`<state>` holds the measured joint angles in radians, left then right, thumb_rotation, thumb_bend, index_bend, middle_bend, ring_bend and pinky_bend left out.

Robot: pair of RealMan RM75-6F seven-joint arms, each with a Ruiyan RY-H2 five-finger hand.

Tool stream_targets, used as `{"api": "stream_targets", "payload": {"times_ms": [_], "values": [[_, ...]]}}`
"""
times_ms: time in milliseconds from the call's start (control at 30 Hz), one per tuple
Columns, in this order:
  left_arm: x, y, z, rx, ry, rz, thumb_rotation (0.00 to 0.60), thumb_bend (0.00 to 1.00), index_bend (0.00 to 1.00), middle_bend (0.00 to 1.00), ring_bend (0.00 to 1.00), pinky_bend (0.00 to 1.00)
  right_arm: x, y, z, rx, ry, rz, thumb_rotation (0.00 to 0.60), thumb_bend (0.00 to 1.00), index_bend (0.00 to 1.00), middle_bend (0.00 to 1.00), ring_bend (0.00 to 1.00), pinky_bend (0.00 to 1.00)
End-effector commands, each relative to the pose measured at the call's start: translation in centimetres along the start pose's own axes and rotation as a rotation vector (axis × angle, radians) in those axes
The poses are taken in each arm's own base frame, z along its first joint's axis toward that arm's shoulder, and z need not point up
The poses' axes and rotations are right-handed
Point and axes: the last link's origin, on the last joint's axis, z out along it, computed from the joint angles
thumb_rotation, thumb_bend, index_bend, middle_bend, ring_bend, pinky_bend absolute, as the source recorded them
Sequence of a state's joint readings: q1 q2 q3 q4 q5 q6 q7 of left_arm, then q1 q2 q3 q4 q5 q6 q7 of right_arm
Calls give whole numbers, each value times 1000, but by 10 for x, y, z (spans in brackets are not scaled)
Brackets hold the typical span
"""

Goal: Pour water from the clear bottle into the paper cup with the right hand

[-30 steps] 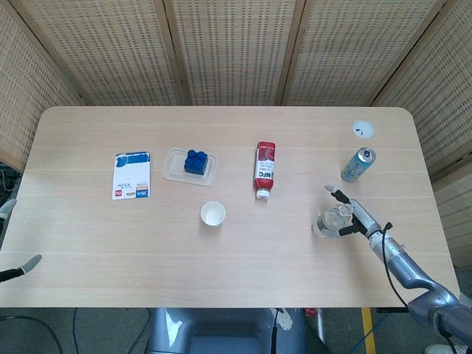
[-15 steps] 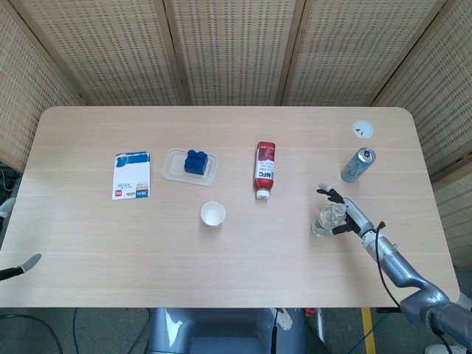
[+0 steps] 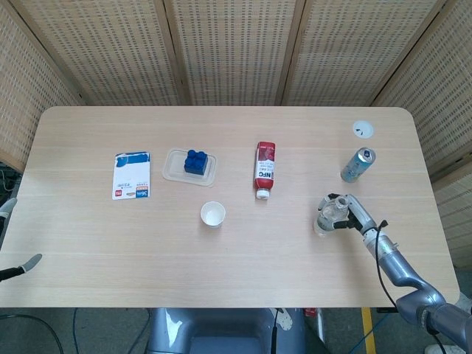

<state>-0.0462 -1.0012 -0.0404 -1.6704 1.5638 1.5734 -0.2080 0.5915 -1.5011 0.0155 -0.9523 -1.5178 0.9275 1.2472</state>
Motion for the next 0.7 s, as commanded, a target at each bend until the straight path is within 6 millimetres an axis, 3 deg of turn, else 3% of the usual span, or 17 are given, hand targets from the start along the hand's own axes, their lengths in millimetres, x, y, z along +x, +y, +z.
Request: {"api": "stream_targets", "payload": {"times_ms": [33, 200, 433, 700], "values": [[0, 0, 0, 0, -1, -1, 600, 169, 0, 0, 0, 0, 2, -8, 0, 39, 14, -34, 600, 665, 552, 524, 449, 703], [0, 0, 0, 2, 0, -3, 600, 169, 0, 0, 0, 0, 5, -26, 3, 96, 28, -110, 600, 684, 552, 524, 449, 707], [1, -1, 1, 6, 0, -7, 600, 170, 0, 0, 0, 0, 12, -74, 13, 160, 48, -297, 600, 740, 552, 524, 450, 712], [2, -2, 2, 7, -4, -12, 600, 169, 0, 0, 0, 0, -6, -130, 20, 166, 32, -437, 600, 811, 552, 526, 453, 724]]}}
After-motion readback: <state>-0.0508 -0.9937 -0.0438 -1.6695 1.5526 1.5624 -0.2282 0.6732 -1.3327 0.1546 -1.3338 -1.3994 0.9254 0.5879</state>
